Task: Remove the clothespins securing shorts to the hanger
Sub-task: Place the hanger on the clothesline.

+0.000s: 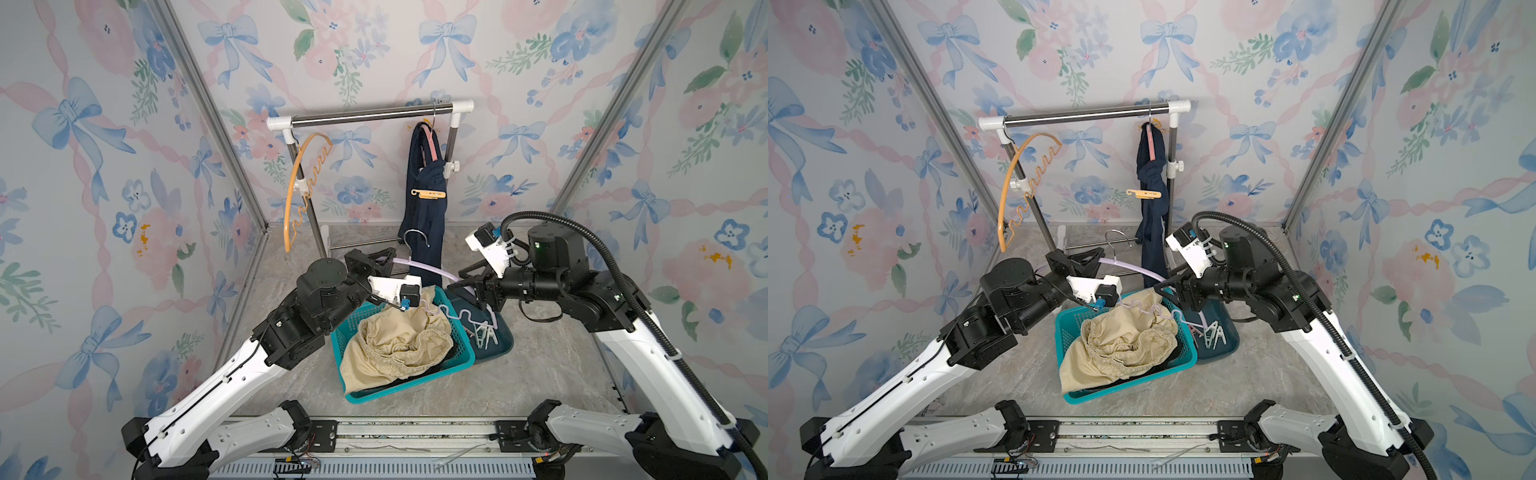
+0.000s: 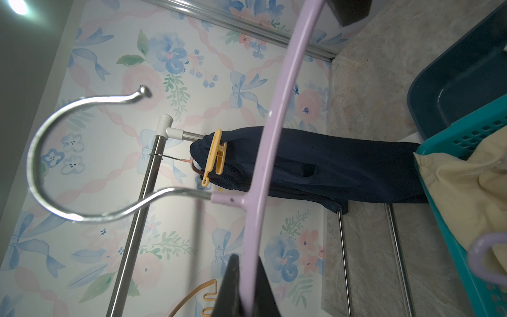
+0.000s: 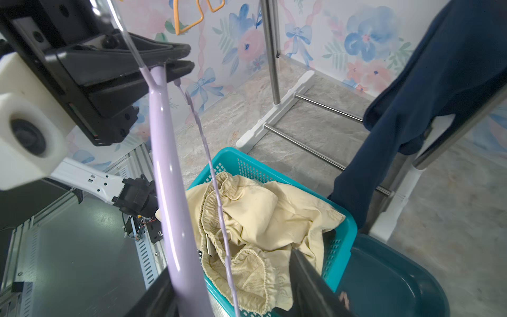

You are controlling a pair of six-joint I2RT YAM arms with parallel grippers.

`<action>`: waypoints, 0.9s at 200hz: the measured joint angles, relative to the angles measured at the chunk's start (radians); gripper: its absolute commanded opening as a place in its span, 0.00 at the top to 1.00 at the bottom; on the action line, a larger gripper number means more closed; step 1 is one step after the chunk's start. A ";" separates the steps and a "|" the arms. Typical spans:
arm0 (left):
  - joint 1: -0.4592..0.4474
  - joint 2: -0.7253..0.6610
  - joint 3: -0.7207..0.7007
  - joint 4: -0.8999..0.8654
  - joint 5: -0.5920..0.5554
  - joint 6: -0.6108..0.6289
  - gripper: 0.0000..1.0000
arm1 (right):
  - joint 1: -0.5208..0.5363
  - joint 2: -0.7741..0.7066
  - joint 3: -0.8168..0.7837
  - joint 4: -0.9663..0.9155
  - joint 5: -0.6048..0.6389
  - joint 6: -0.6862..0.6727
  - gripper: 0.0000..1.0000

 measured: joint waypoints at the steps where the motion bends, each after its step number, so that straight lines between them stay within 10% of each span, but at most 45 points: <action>1: 0.000 0.001 0.000 0.000 0.000 0.000 1.00 | 0.000 0.001 0.000 0.000 -0.002 0.003 0.58; 35: -0.002 0.034 0.004 -0.010 -0.011 -0.030 1.00 | 0.000 0.023 0.000 0.007 -0.094 -0.023 1.00; 98: -0.009 0.040 0.091 -0.144 0.068 -0.183 0.70 | -0.026 0.021 -0.013 0.003 -0.124 -0.129 1.00; 180: 0.036 0.045 0.351 -0.435 0.350 -0.724 0.47 | -0.042 -0.037 -0.046 -0.023 -0.014 -0.351 1.00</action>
